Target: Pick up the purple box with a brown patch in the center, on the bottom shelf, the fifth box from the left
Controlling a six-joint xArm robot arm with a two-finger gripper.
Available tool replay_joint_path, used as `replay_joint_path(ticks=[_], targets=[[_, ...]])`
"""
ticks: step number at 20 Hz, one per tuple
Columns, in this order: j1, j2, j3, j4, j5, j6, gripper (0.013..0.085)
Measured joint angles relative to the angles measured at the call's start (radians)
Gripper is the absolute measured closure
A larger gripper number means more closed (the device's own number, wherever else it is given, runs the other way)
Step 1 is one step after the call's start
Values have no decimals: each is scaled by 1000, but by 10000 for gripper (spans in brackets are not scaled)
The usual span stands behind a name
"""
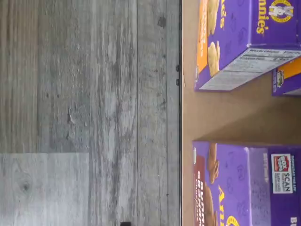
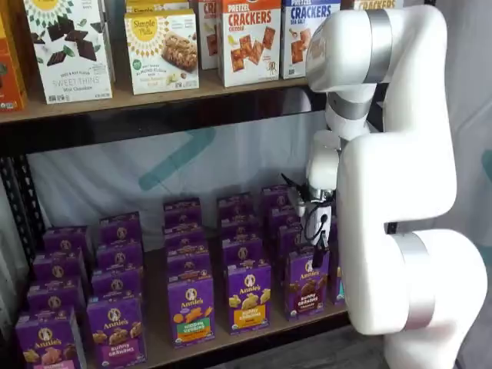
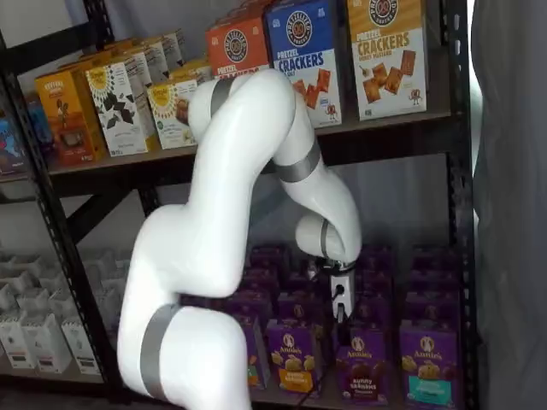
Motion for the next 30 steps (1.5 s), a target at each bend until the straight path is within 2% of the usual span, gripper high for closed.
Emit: replay_joint_path(ticks=[2,4,10,13,16,22,28,30], targets=[[3,13,-24,42,29,-34,130],[7,31,-46,61,38,-47,130],[17,72,-92,91,31,-64,130],[19,94,-119,89,29,-60,130],[18,122,-155,66,36,-39,130],[9,186,-225,-13,26,23,130],[2,253,-293,-129,21,120,130],[2,271,-310,-153,19,142,130]])
